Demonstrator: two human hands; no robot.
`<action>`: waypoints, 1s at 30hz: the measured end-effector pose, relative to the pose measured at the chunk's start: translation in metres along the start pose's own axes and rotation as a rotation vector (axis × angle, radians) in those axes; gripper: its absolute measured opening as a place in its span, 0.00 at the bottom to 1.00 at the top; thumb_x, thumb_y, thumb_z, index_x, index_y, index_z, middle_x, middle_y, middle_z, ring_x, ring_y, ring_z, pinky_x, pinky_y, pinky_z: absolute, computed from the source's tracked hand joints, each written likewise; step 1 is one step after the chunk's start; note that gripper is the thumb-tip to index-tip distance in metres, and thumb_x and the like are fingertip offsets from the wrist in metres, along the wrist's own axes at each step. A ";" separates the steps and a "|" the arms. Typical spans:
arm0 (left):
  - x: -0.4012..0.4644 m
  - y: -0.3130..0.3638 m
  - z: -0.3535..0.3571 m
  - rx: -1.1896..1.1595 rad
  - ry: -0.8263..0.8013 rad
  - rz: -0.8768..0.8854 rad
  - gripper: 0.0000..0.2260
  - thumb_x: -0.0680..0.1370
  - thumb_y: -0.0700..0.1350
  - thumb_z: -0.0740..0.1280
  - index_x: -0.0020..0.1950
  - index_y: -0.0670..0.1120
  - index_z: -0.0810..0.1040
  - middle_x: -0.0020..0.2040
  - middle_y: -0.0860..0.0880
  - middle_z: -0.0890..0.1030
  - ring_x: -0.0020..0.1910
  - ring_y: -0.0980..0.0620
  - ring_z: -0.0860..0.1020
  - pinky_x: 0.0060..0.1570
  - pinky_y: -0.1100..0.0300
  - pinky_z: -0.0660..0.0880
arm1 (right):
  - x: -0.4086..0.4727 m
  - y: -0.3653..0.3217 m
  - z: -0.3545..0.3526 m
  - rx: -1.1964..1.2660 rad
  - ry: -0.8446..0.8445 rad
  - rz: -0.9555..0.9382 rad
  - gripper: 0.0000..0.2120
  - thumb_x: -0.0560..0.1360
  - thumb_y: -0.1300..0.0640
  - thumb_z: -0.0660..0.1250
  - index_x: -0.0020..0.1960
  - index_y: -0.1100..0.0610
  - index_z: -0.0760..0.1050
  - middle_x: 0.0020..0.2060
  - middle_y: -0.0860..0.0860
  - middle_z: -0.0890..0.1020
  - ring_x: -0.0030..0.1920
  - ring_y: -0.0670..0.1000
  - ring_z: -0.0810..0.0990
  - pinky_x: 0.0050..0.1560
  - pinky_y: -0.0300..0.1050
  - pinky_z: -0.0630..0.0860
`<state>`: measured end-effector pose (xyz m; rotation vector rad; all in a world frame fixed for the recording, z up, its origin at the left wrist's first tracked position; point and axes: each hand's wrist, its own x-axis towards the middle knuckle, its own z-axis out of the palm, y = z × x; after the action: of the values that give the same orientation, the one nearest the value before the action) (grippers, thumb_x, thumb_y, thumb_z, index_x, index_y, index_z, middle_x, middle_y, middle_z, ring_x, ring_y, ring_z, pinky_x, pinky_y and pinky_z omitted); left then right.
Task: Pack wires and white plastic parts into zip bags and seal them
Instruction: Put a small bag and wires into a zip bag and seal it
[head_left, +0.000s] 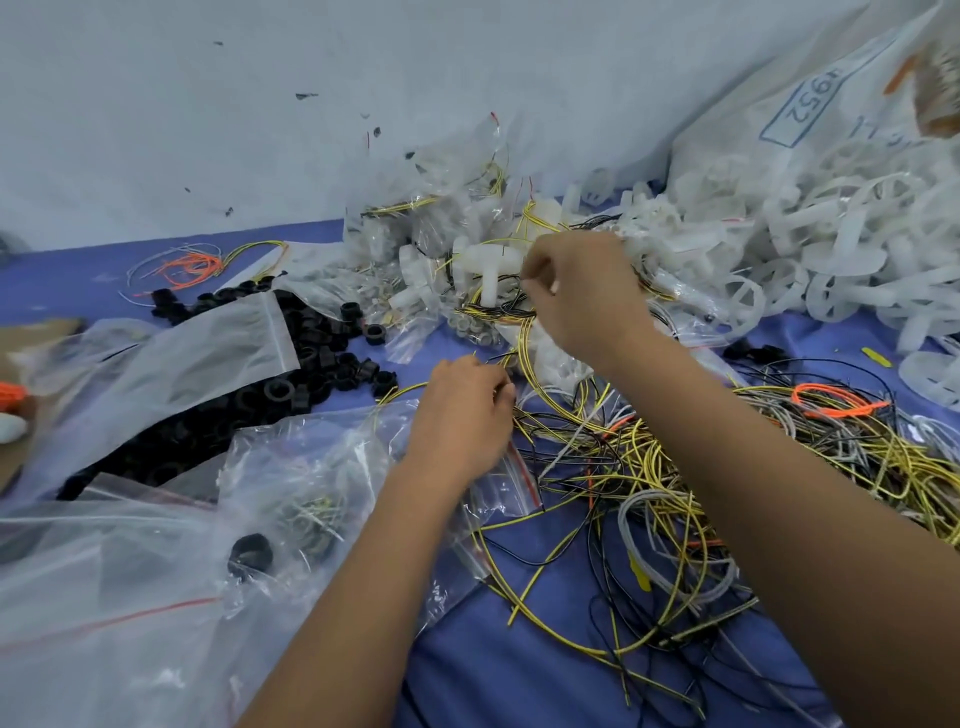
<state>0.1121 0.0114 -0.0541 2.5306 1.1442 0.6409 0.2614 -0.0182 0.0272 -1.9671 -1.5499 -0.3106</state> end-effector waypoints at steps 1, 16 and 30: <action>0.000 0.000 0.000 -0.011 0.004 -0.001 0.10 0.83 0.46 0.63 0.51 0.44 0.83 0.48 0.45 0.77 0.52 0.41 0.75 0.49 0.50 0.70 | 0.007 -0.004 0.007 -0.057 -0.101 -0.052 0.09 0.75 0.65 0.65 0.51 0.59 0.83 0.47 0.55 0.84 0.50 0.57 0.81 0.51 0.51 0.79; 0.002 -0.009 -0.017 -0.106 -0.011 -0.287 0.15 0.73 0.49 0.74 0.56 0.50 0.75 0.57 0.47 0.73 0.53 0.45 0.75 0.44 0.56 0.66 | 0.034 0.024 0.029 -0.376 -0.316 0.022 0.17 0.76 0.66 0.67 0.61 0.52 0.82 0.55 0.57 0.83 0.51 0.61 0.83 0.49 0.54 0.83; 0.003 -0.009 -0.021 -0.129 -0.012 -0.280 0.08 0.76 0.49 0.72 0.52 0.49 0.77 0.55 0.47 0.78 0.52 0.47 0.77 0.44 0.56 0.68 | 0.020 0.025 0.016 -0.212 -0.304 -0.047 0.11 0.75 0.59 0.73 0.56 0.51 0.85 0.49 0.53 0.84 0.50 0.57 0.82 0.50 0.50 0.81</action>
<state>0.0975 0.0212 -0.0387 2.2099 1.3730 0.6044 0.2879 0.0037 0.0173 -2.2256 -1.8194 -0.2091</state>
